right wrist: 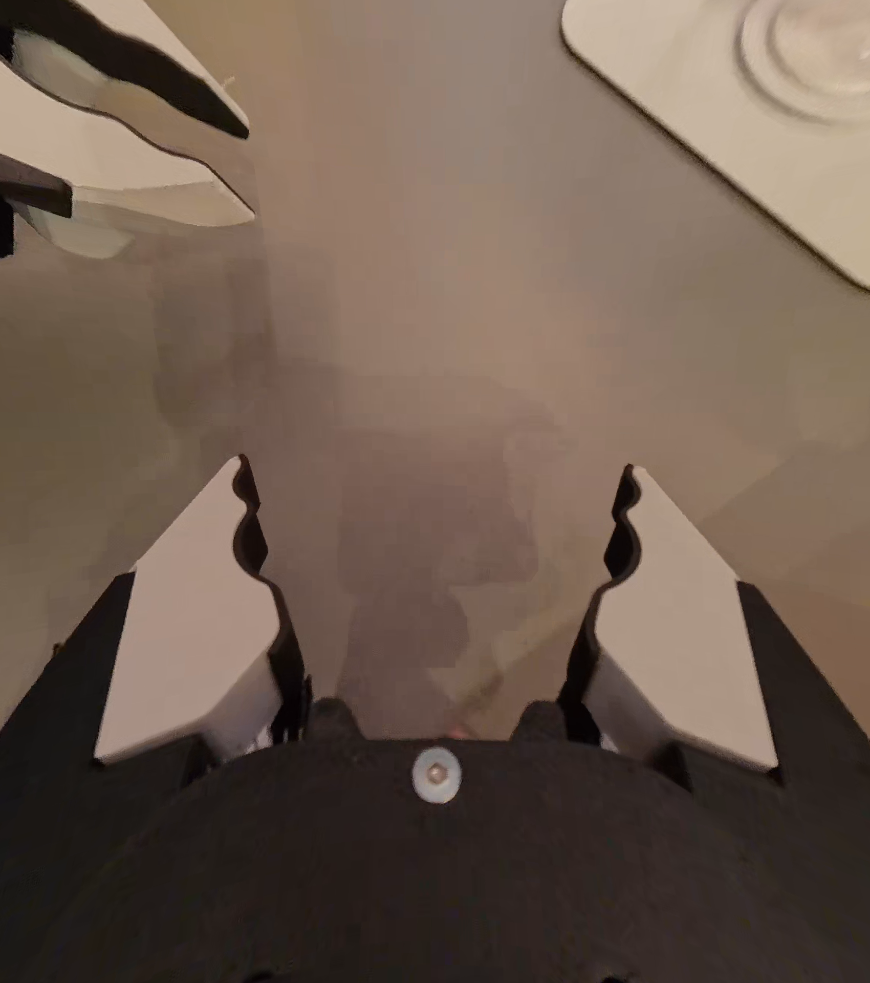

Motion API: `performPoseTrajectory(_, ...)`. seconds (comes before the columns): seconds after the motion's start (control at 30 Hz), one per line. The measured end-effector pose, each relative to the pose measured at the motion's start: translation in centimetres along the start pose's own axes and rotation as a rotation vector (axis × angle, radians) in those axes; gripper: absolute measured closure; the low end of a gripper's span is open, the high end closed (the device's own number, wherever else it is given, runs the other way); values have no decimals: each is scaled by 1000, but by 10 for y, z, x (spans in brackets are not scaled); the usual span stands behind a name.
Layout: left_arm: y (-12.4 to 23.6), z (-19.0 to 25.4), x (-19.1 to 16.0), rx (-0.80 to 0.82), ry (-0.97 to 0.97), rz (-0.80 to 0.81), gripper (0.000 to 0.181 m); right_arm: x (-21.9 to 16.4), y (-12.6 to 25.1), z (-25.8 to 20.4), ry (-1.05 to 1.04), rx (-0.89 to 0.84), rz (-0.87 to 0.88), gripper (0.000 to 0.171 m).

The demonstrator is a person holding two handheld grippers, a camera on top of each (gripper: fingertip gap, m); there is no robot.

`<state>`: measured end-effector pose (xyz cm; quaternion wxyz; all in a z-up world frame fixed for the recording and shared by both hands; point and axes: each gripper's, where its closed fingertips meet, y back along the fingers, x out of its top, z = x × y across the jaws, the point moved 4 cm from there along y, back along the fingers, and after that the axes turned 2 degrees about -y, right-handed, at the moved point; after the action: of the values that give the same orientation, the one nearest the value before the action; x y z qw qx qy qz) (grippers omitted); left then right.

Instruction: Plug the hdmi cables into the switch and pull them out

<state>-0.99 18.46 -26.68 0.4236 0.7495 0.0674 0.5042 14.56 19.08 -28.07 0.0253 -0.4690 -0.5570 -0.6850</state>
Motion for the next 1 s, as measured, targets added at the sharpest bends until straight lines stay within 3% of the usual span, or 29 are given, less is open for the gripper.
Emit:
performPoseTrajectory(0.03,-6,3,-4,-31,5,-25,155,-3,-6,3,6,-10,-10,40)
performPoseTrajectory(0.13,-23,13,-22,-127,4,-115,129,-11,-21,10,35,-67,-4,48)
performPoseTrajectory(0.27,-25,10,-19,-105,-3,-96,115,-11,-22,10,16,-65,42,53)
performPoseTrajectory(0.43,-21,11,-21,-100,-23,-88,122,-14,-18,6,12,-65,39,56)
performPoseTrajectory(0.5,-20,9,-22,-61,-8,-72,141,-13,-16,10,25,-103,50,56)
performPoseTrajectory(0.6,-18,9,-24,-40,27,-91,149,-12,-8,23,-17,-213,18,101)
performPoseTrajectory(0.7,-15,10,-28,-95,27,-121,154,-13,-4,32,20,-275,-1,120)
performPoseTrajectory(0.77,-13,15,-29,-154,-9,-138,122,-13,-2,32,42,-275,-26,121)
performPoseTrajectory(0.83,-12,15,-31,-154,-11,-141,119,-15,-1,32,-2,-245,-88,130)
performPoseTrajectory(0.87,-11,15,-31,-149,-6,-152,120,-16,0,32,-22,-226,-110,120)
performPoseTrajectory(0.93,-11,12,-32,-129,6,-167,113,-19,1,34,-40,-209,-131,66)
performPoseTrajectory(1.0,-9,12,-34,-114,17,-142,115,-22,-1,29,-59,-157,-119,70)
